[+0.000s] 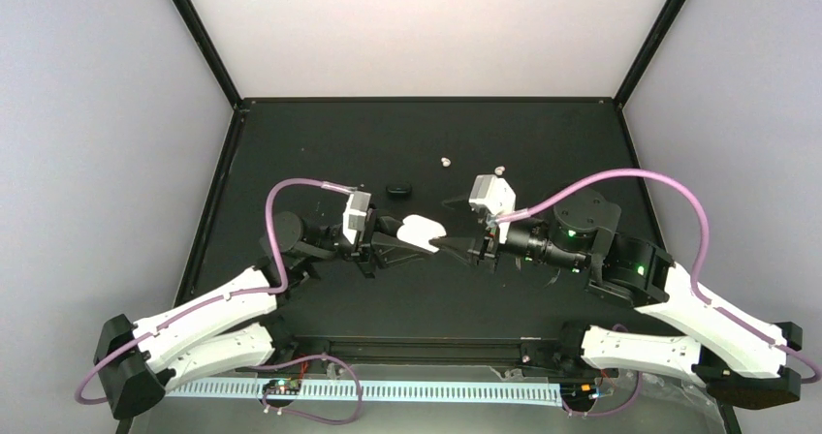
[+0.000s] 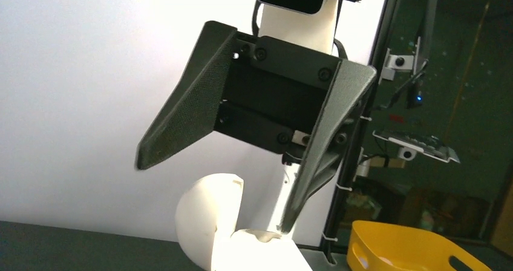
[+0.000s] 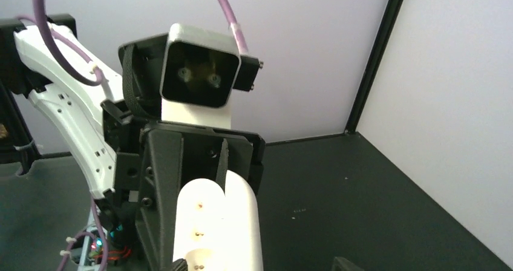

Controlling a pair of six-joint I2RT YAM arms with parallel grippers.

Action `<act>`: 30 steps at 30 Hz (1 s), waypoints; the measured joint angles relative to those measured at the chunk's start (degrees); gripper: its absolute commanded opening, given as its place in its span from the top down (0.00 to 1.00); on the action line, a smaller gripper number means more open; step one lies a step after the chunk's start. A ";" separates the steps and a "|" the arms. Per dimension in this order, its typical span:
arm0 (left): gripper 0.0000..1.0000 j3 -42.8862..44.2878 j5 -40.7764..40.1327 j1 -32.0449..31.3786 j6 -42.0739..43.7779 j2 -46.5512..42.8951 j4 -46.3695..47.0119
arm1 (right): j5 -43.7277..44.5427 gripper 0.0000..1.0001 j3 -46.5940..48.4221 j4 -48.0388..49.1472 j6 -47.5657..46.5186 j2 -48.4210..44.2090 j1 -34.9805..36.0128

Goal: Insert the wireless bluetooth earbuds into the charging case
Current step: Adjust the charging case, then pick up the earbud from the center of the board.

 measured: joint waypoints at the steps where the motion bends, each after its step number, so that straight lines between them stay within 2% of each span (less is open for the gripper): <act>1: 0.99 -0.92 -1.11 -0.02 0.02 -0.87 0.48 | -0.20 0.31 -0.02 0.55 0.63 -0.11 0.00; 5: 0.98 -4.42 -5.25 -0.02 0.09 -4.15 1.09 | -2.27 0.23 -0.11 3.48 4.13 -1.01 0.00; 11: 0.98 -8.20 -10.38 -0.02 0.35 -7.85 1.07 | -4.70 0.20 -0.61 9.97 10.08 -3.04 -1.84; 17: 0.99 -11.93 -13.94 -0.02 0.33 -11.91 1.09 | -2.80 0.26 -7.45 16.61 19.80 -3.63 -16.68; 21: 0.99 -13.57 -15.19 -0.02 0.52 -15.13 0.24 | -0.20 0.31 -17.27 20.96 26.99 2.25 -27.74; 24: 0.99 -13.70 -15.72 -0.02 1.57 -18.12 -1.75 | 1.70 0.32 -23.78 23.19 31.21 10.38 -34.32; 30: 0.98 -13.70 -17.00 -0.02 4.66 -22.49 -5.33 | 8.02 0.38 -26.75 29.42 37.35 26.18 -43.58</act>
